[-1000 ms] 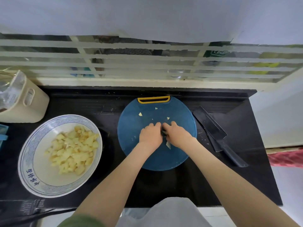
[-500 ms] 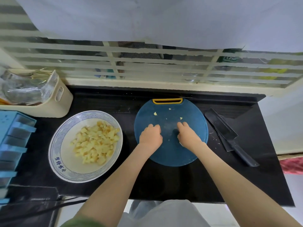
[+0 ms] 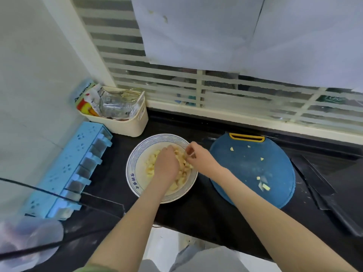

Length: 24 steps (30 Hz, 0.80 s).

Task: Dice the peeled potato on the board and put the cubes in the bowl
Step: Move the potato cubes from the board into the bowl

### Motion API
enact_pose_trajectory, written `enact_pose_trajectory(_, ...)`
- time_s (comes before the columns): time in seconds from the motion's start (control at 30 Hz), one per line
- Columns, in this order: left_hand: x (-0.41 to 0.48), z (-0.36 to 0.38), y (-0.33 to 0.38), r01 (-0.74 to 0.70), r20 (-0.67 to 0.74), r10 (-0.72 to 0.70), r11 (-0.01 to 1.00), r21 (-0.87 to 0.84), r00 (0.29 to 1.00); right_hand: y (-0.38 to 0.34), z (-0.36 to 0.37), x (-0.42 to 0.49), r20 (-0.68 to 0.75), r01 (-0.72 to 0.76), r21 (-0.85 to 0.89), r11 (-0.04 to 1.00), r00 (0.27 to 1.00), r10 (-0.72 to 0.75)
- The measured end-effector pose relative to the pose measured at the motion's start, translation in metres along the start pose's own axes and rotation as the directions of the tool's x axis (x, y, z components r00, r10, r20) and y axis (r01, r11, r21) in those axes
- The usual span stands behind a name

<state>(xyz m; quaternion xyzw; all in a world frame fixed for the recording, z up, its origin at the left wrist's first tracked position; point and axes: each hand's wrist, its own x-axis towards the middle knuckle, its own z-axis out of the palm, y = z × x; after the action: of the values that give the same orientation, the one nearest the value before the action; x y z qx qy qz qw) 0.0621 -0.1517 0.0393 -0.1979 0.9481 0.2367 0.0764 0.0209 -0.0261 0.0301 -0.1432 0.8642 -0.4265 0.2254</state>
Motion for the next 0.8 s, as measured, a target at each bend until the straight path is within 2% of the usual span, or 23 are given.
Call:
enact_pose_trajectory(0.07,0.003,-0.008,-0.014,0.023,0.076,-0.027,0.999,0.047,0.997,-0.005,0.008,0.004,0.063,0.020,-0.075,0.997,0.998,-0.016)
enact_pose_trajectory(0.17,0.007,-0.016,-0.017,-0.001,0.058,-0.003,0.998,0.065,0.998,-0.004,0.008,0.008,0.111,0.045,-0.097,0.994,0.993,-0.034)
enact_pose_trajectory(0.3,0.008,-0.005,0.001,-0.106,-0.004,0.106,0.994,0.014,0.994,-0.003,-0.003,0.002,0.131,0.125,-0.150,0.981,0.986,-0.106)
enact_pose_trajectory(0.37,0.008,0.010,0.016,-0.182,0.007,0.182,0.983,-0.039,0.983,0.009,-0.017,-0.005,0.085,0.150,-0.273,0.950,0.988,-0.131)
enact_pose_trajectory(0.4,0.007,0.016,0.023,-0.212,0.009,0.214,0.975,-0.072,0.977,0.021,-0.025,-0.007,0.026,0.111,-0.312,0.944,0.994,-0.109)
enact_pose_trajectory(0.47,0.005,0.029,0.037,-0.285,0.005,0.286,0.955,-0.088,0.958,0.056,-0.047,-0.013,-0.152,-0.084,-0.348,0.934,0.988,0.032)
enact_pose_trajectory(0.53,0.002,0.043,0.053,-0.368,0.033,0.371,0.927,-0.071,0.928,0.099,-0.070,-0.029,-0.280,-0.361,-0.408,0.839,0.924,0.261)
enact_pose_trajectory(0.6,-0.002,0.056,0.070,-0.383,0.131,0.391,0.920,-0.086,0.911,0.133,-0.087,-0.052,-0.275,-0.516,-0.457,0.724,0.856,0.437)
enact_pose_trajectory(0.63,-0.004,0.066,0.082,-0.373,0.198,0.385,0.923,-0.098,0.901,0.149,-0.093,-0.064,-0.253,-0.548,-0.463,0.696,0.835,0.489)
enact_pose_trajectory(0.67,-0.006,0.071,0.088,-0.357,0.246,0.371,0.929,-0.102,0.895,0.159,-0.094,-0.069,-0.225,-0.533,-0.475,0.701,0.843,0.489)
enact_pose_trajectory(0.8,-0.008,0.093,0.099,-0.371,0.341,0.367,0.927,-0.057,0.866,0.175,-0.083,-0.078,-0.138,-0.421,-0.532,0.735,0.899,0.415)
